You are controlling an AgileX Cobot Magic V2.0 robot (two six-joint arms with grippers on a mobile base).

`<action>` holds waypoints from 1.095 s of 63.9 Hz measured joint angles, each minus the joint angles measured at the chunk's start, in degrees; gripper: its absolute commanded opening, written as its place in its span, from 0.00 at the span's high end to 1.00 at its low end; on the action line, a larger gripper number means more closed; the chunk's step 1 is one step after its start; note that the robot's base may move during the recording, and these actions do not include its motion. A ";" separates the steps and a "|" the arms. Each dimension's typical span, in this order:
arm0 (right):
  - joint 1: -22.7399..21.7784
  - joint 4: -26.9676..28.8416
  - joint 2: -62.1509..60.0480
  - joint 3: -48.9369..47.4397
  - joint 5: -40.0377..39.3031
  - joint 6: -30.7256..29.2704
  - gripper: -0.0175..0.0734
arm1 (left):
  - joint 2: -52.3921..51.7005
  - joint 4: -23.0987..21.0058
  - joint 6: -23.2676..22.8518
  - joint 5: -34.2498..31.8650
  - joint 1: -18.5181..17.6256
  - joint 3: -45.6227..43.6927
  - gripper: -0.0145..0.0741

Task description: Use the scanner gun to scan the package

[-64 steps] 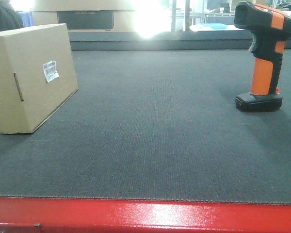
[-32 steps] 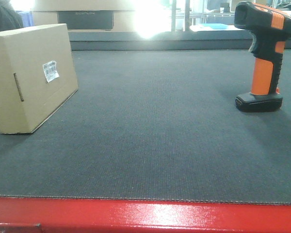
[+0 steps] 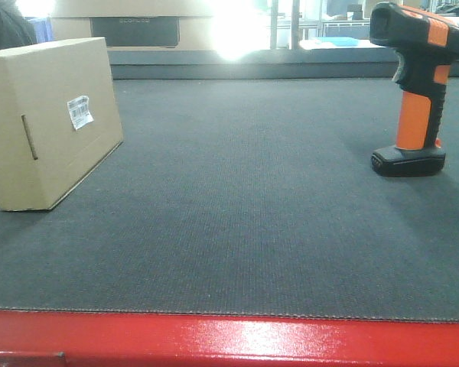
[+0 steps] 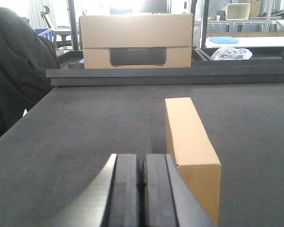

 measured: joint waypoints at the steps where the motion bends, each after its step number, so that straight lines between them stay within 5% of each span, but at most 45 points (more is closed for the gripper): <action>1: 0.00 0.00 0.00 0.00 0.00 0.00 0.98 | 0.00 0.00 0.00 0.00 0.00 0.03 0.96; 26: 0.00 0.00 0.00 0.00 0.00 0.00 0.98 | -10.24 -1.11 0.00 -0.88 -0.34 11.37 0.96; 40: 0.00 0.00 0.00 0.00 0.00 0.00 0.98 | -16.31 -1.32 0.00 -11.20 -0.34 23.84 0.96; 70: 0.00 0.00 0.00 0.00 -0.11 0.00 0.98 | -16.97 -1.32 0.00 -12.36 -0.34 24.94 0.96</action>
